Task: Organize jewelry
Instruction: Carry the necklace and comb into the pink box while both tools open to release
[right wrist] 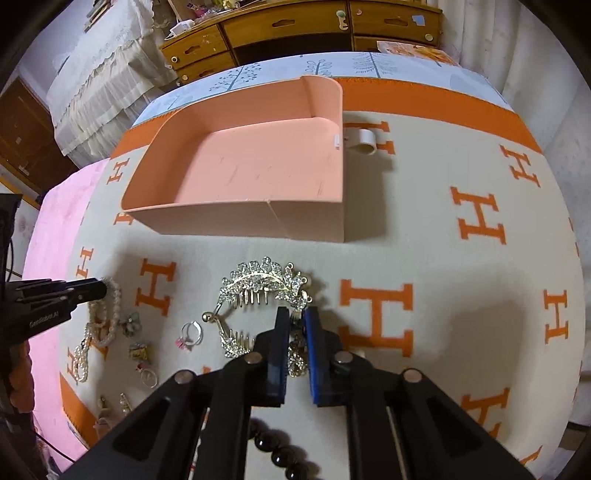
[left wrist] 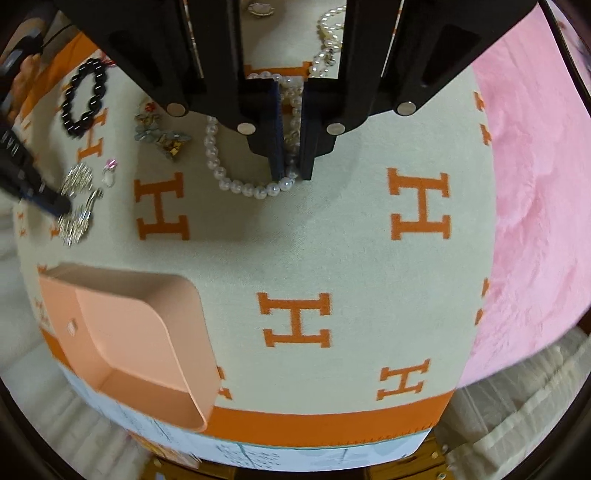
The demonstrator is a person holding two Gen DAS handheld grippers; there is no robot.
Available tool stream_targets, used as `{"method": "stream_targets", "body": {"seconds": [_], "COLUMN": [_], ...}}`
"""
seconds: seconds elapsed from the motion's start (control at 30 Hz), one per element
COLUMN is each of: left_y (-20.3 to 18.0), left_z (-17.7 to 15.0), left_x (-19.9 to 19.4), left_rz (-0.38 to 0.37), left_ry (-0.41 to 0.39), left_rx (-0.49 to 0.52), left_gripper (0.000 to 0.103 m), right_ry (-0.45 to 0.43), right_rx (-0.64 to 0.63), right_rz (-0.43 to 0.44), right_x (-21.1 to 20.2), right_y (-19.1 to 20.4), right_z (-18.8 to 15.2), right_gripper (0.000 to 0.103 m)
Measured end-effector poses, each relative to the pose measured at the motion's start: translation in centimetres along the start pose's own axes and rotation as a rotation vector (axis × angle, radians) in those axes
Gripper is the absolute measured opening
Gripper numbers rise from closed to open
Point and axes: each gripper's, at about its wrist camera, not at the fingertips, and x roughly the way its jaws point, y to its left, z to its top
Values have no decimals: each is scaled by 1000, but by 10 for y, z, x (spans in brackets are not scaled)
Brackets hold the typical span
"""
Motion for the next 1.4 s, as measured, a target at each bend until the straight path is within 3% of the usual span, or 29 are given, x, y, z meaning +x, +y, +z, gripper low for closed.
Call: {"method": "stream_targets", "body": {"seconds": [0.2,0.47,0.83,0.97,1.27,1.4], "left_y": [7,-10,-65,-81,-100,-103], "left_z": [-9,-13,29,56,97,100], "left_x": [-37,-99,-171,-161,-75,-42], "left_rz": [-33,-60,-107,-127,-147,-141], "left_ry": [-113,-235,-426,-450,-334,-269], "left_rx": [-50,6,59,37,16,17], "left_gripper": [5,5,5,5,5,6], "right_ry": [-41,-154,-287,-270,-313,-269], "right_rx": [-19,-24,120,148,193,169], "right_rz": [12,36,68,90,9,11], "right_x": [-23,-66,-64,-36,-5,7], "right_y": [5,15,8,5,-12,-11], "right_z": [-9,2,62,83,100,104], "right_gripper": [8,8,8,9,9,9]}}
